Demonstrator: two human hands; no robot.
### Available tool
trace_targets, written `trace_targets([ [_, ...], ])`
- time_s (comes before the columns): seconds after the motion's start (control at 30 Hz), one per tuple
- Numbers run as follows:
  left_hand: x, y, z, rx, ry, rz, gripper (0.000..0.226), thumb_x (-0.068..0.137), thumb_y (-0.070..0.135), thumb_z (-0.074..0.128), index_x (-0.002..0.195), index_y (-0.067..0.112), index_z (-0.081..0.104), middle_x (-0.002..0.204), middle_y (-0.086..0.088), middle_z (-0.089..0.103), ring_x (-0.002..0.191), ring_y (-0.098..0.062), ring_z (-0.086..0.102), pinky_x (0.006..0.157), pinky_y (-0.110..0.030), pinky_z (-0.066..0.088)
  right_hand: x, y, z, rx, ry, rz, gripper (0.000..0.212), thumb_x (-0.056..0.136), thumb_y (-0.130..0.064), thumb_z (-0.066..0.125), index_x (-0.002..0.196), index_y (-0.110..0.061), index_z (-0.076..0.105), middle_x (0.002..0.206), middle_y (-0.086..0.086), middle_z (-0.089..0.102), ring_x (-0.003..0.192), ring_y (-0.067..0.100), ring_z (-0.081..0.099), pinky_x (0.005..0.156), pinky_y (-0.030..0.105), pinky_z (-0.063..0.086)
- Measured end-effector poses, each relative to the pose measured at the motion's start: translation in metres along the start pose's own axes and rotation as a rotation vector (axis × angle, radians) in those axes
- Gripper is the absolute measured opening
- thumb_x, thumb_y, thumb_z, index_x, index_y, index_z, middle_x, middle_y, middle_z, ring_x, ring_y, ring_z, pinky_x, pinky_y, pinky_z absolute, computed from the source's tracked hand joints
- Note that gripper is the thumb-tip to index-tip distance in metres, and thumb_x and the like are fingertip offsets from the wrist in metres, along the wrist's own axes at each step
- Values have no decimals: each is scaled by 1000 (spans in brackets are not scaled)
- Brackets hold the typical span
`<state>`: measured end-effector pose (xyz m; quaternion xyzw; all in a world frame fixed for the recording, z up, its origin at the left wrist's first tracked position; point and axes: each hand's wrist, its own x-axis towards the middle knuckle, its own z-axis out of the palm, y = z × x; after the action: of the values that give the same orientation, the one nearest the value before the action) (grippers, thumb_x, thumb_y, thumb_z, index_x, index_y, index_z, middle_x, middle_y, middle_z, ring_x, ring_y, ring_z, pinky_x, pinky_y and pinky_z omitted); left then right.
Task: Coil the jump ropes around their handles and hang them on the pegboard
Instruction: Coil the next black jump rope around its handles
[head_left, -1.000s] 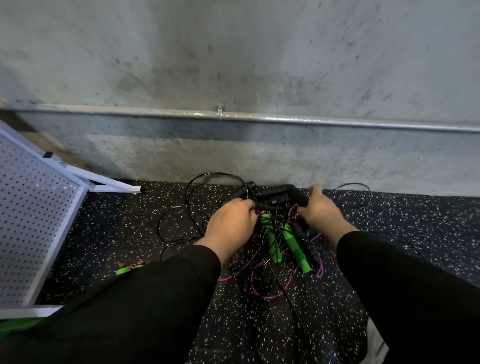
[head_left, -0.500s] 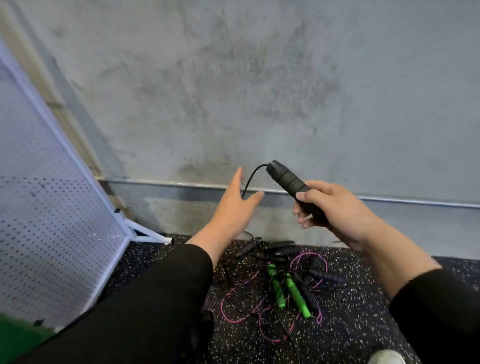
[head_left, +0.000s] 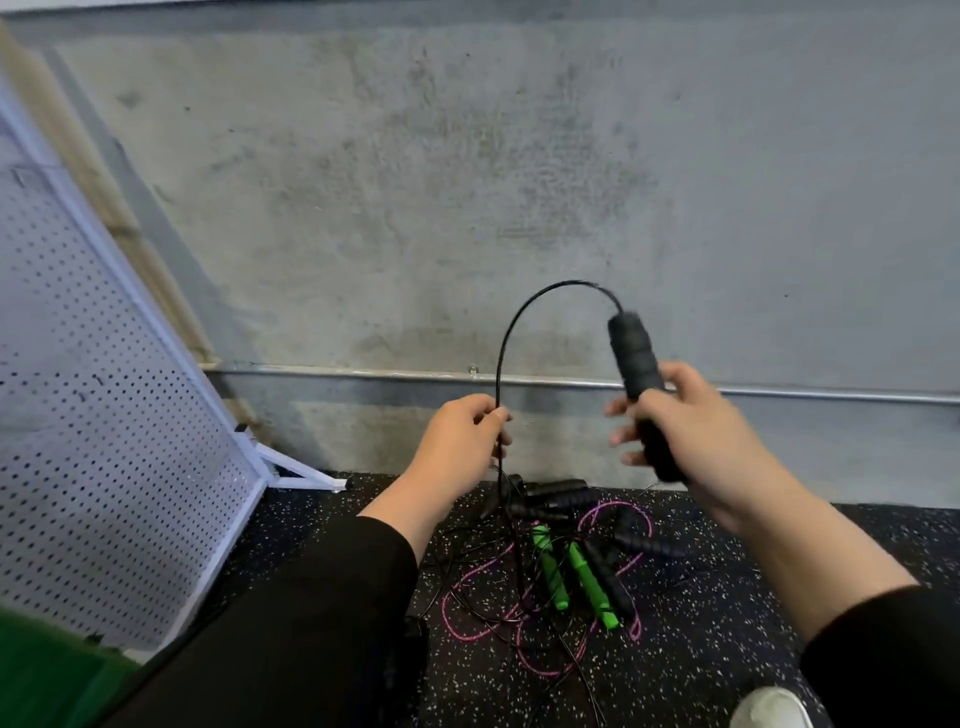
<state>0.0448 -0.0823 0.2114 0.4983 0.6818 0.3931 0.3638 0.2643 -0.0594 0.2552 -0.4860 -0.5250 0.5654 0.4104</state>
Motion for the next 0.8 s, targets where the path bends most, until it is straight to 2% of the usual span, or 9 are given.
trace_targets([
  [0.07, 0, 10, 7, -143, 12, 6, 21, 105, 20, 52, 93, 13, 68, 84, -5, 73, 75, -19, 68, 76, -42, 61, 3, 12, -1, -158, -11, 108, 29, 90, -4, 57, 116, -13, 49, 72, 13, 63, 60, 25, 57, 51, 29, 45],
  [0.13, 2, 20, 12, -250, 40, 27, 21, 106, 21, 52, 94, 14, 68, 81, -3, 71, 76, -21, 69, 78, -43, 61, 5, 22, -2, -202, -41, 164, 28, 90, -6, 64, 115, -8, 50, 64, 9, 56, 52, 23, 53, 44, 24, 43],
  [0.27, 7, 38, 23, -466, 48, 35, 20, 107, 21, 51, 101, 12, 68, 86, -6, 70, 77, -23, 72, 73, -35, 63, 8, 40, -1, -214, -80, 220, 30, 89, -9, 73, 113, -8, 54, 67, 9, 58, 53, 20, 55, 57, 34, 50],
  [0.37, 10, 45, 35, -602, -21, 45, 18, 107, 20, 52, 101, 11, 67, 87, -8, 68, 79, -25, 73, 72, -36, 62, 6, 46, 5, -241, -132, 228, 31, 89, -4, 73, 114, -4, 54, 79, 13, 63, 50, 11, 59, 46, 25, 48],
  [0.47, 15, 49, 44, -705, -57, 63, 16, 105, 18, 55, 99, 11, 68, 90, -12, 66, 77, -25, 72, 68, -34, 61, 11, 44, 8, -304, -140, 197, 27, 92, -4, 70, 113, -9, 53, 82, 15, 62, 41, 6, 55, 39, 19, 41],
  [0.63, 25, 46, 46, -776, -79, 90, 15, 103, 19, 60, 96, 11, 70, 96, -18, 64, 80, -27, 71, 68, -32, 60, 27, 46, 7, -363, -95, 166, 29, 88, -1, 67, 109, -17, 54, 59, 2, 63, 41, 10, 53, 42, 24, 43],
  [0.73, 29, 39, 40, -699, -47, 77, 26, 105, 29, 55, 101, 10, 72, 93, -15, 67, 77, -23, 70, 72, -37, 61, 30, 40, 8, -357, -73, 138, 29, 87, 2, 66, 106, -16, 54, 61, 2, 69, 41, 9, 53, 40, 21, 42],
  [0.8, 31, 33, 35, -589, -40, 4, 37, 106, 40, 51, 108, 10, 72, 91, -11, 70, 77, -22, 71, 70, -39, 61, 31, 34, 7, -353, -52, 110, 29, 86, 1, 67, 105, -15, 53, 64, 4, 70, 42, 9, 54, 42, 21, 42],
])
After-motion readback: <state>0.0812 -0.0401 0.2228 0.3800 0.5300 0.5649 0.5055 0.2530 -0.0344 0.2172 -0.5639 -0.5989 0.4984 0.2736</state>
